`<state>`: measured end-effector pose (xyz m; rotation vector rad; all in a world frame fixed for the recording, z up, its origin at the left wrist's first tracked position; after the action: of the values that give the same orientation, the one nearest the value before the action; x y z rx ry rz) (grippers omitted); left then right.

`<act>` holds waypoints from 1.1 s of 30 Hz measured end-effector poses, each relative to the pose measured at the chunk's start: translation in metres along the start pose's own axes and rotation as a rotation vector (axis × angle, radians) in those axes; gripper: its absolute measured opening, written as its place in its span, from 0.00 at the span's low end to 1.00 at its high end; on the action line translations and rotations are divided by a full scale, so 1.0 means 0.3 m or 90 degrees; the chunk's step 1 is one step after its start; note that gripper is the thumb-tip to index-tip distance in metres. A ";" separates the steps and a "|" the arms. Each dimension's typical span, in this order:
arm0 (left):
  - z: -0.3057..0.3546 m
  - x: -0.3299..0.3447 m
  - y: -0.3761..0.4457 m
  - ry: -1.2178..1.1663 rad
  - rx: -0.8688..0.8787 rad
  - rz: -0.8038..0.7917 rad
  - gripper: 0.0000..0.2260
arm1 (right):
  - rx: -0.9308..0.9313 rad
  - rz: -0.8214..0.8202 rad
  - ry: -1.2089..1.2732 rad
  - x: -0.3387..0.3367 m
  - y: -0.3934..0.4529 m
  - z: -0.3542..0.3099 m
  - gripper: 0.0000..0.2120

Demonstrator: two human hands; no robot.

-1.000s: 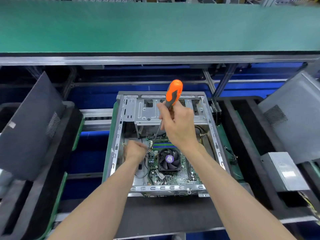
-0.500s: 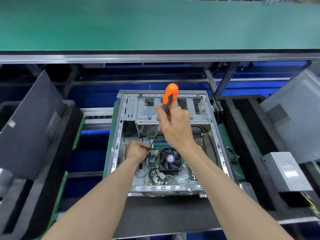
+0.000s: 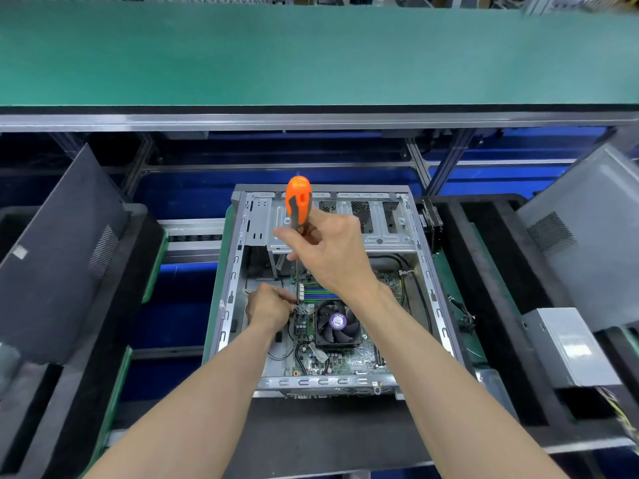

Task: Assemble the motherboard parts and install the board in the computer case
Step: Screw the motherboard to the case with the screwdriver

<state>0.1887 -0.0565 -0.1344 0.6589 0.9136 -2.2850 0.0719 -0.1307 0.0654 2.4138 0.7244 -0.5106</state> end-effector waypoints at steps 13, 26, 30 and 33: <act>0.045 0.014 0.005 0.136 0.106 -0.011 0.05 | 0.051 0.108 -0.119 -0.006 0.019 0.021 0.23; 0.236 -0.086 -0.153 -0.111 0.380 0.038 0.05 | 0.134 0.136 -0.008 0.022 0.010 0.057 0.29; 0.267 -0.107 -0.181 -0.073 0.457 0.137 0.27 | 0.139 0.136 -0.075 0.028 0.016 0.047 0.26; 0.261 -0.110 -0.174 -0.049 0.447 0.148 0.19 | 0.120 0.059 -0.056 0.010 0.019 0.037 0.17</act>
<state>0.1594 -0.0719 -0.0404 0.8965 -0.0368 -2.3719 0.0755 -0.1404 0.0576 2.5656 0.5445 -0.6685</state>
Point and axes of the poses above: each hand's wrist, its own y-axis towards the middle knuckle, its own x-axis out of the palm, z = x × y, the point moved 6 cm from there along y, towards the middle knuckle, and after that the axes turned 2 degrees about -z, right-handed, at the moved point
